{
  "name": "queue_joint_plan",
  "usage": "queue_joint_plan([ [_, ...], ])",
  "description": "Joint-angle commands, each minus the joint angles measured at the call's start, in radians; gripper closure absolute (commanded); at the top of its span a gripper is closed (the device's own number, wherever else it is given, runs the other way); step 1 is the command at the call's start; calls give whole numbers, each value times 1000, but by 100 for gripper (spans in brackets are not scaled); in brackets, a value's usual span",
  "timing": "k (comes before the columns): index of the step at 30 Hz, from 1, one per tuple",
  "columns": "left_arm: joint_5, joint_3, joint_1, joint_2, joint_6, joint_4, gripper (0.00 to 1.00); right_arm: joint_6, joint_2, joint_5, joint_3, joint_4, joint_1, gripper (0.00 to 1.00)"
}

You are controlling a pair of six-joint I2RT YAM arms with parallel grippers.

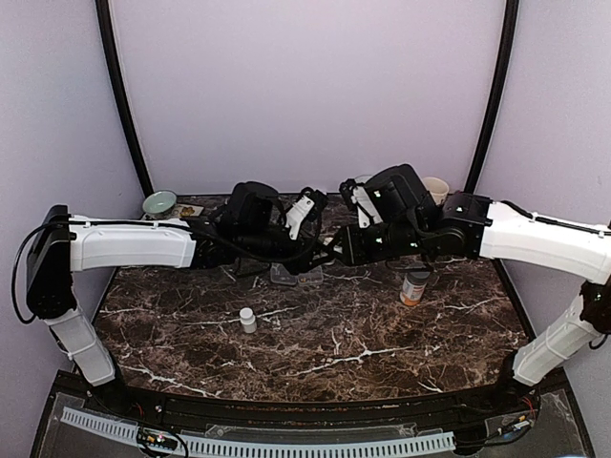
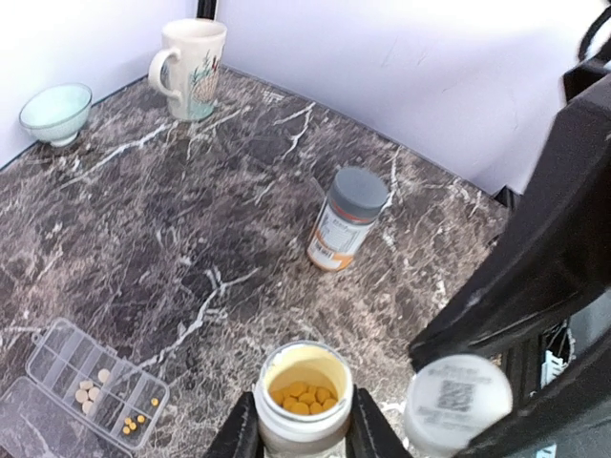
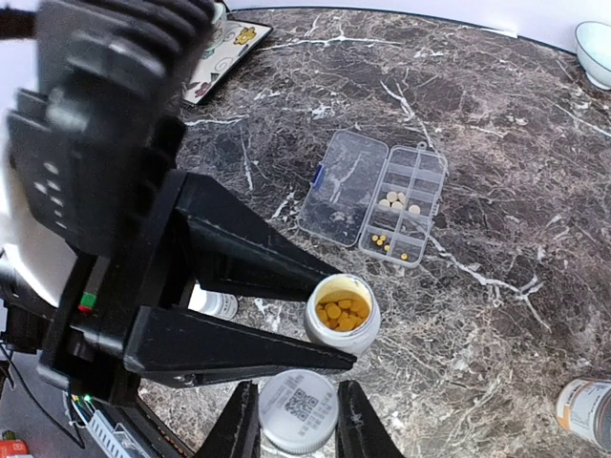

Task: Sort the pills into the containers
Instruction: Screw the lid of the pill bottle onto the pill bottle.

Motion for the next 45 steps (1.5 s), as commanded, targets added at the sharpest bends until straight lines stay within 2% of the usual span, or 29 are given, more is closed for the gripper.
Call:
queue_joint_plan([
  [1,119,-44,8,-81,6,105,97,6,-27,-34,-20,25,7,79],
  [11,283,-48,8,-75,17,89,99,-15,-112,29,-77,120,6,79],
  [23,376,-37,8,-69,25,69,99,-55,-117,28,-78,148,6,76],
  [45,348,16,19,-44,43,47,99,-58,-114,-66,-90,128,9,75],
])
